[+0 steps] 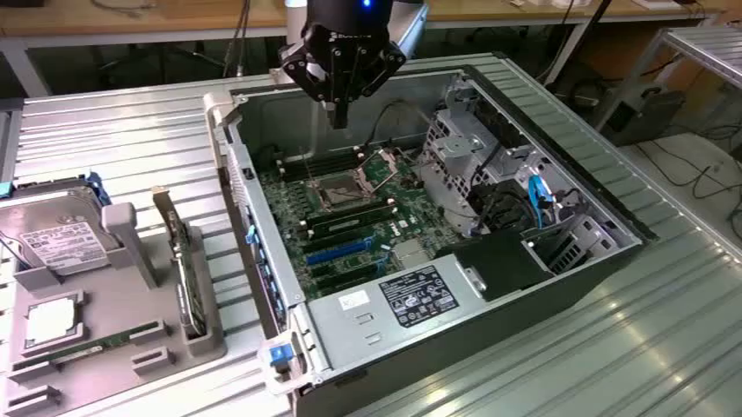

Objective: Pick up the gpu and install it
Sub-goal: 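Reach for the gpu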

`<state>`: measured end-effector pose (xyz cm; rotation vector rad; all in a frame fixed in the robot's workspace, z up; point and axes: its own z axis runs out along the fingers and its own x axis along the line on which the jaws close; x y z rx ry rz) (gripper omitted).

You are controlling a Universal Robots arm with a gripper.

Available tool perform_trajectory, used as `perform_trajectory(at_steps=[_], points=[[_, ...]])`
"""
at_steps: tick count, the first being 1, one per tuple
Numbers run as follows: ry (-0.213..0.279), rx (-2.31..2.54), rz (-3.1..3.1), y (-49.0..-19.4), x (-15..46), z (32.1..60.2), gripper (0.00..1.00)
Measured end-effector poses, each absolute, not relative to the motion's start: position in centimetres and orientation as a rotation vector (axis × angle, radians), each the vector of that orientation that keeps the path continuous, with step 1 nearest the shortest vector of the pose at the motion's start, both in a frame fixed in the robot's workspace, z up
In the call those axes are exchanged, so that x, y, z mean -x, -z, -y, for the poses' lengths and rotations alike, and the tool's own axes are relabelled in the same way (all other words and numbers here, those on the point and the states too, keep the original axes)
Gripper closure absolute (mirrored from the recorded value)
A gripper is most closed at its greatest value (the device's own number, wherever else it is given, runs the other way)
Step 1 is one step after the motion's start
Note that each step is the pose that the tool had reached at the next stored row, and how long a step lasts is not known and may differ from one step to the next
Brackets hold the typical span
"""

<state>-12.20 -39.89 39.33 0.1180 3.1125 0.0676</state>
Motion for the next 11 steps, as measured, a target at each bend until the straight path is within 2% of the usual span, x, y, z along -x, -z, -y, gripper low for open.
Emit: perform_trajectory(at_steps=[11], points=[[-0.068,-0.118,-3.112,-39.33,12.2,39.89,0.89]])
